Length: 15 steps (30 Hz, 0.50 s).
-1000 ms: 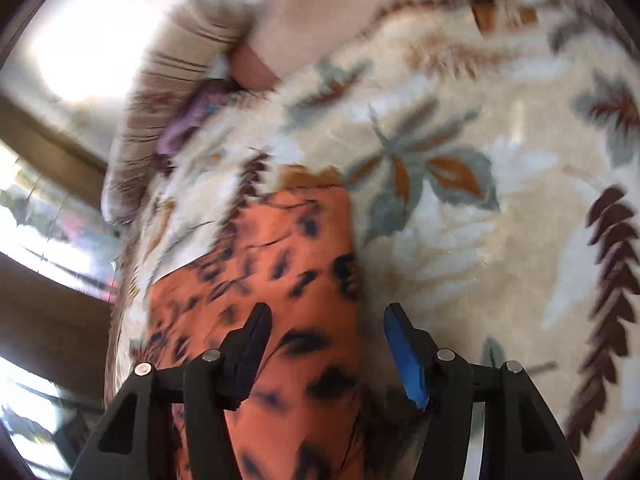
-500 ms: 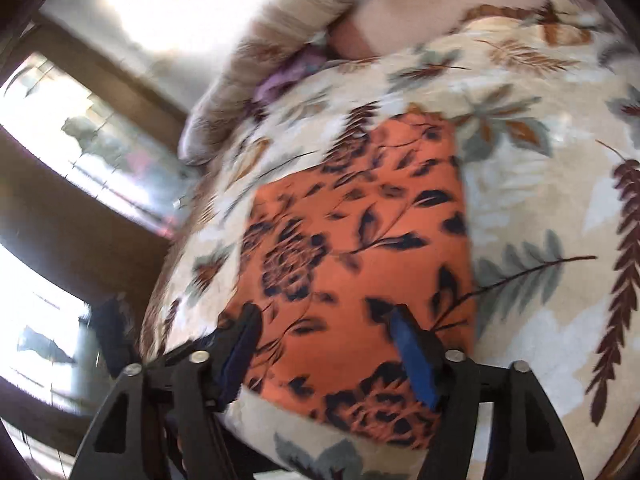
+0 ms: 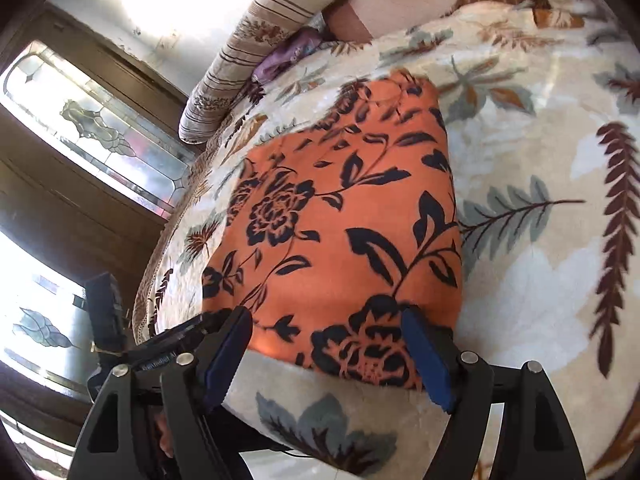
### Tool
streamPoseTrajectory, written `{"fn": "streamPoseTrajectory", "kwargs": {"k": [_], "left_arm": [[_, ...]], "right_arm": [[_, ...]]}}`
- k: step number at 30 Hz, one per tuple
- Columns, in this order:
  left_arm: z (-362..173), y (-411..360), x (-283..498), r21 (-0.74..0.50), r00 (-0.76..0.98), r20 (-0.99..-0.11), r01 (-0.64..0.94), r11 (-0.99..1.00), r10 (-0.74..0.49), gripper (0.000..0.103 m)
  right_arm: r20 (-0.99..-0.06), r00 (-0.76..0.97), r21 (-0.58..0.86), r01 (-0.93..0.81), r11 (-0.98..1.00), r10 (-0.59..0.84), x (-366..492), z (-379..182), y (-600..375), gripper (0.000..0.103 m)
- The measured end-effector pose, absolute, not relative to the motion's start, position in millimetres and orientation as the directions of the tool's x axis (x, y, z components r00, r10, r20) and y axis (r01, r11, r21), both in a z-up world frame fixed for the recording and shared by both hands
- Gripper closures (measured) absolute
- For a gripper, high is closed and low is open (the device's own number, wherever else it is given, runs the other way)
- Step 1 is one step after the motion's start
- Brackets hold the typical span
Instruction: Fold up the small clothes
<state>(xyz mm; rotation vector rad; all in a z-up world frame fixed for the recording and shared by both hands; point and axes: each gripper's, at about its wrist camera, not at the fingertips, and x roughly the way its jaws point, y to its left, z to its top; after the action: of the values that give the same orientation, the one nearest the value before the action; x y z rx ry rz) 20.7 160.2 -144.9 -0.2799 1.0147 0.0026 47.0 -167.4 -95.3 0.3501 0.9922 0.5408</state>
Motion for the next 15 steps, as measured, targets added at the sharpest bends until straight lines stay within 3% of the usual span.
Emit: {"fn": "streamPoseTrajectory", "kwargs": {"k": [3,6,11,15], "left_arm": [[-143,152,19,-0.153,0.538,-0.840,-0.108,0.982,-0.072,0.027],[-160,161,27,-0.210,0.470,-0.874,-0.135,0.968,-0.124,0.025],[-112,168,17,-0.239,0.588,-0.798,-0.111,0.965,-0.131,0.025],[-95,172,44,-0.259,0.623,-0.766,-0.073,0.963,-0.159,0.024]], "right_arm": [[-0.653,0.436,0.535,-0.313,0.784,0.620,35,-98,-166,0.019],[-0.696,0.361,0.561,-0.266,0.784,0.621,45,-132,-166,0.018],[-0.624,0.441,0.581,-0.290,0.761,0.645,37,-99,-182,0.018],[-0.608,0.465,0.630,-0.210,0.748,0.643,55,-99,-210,0.018]]}}
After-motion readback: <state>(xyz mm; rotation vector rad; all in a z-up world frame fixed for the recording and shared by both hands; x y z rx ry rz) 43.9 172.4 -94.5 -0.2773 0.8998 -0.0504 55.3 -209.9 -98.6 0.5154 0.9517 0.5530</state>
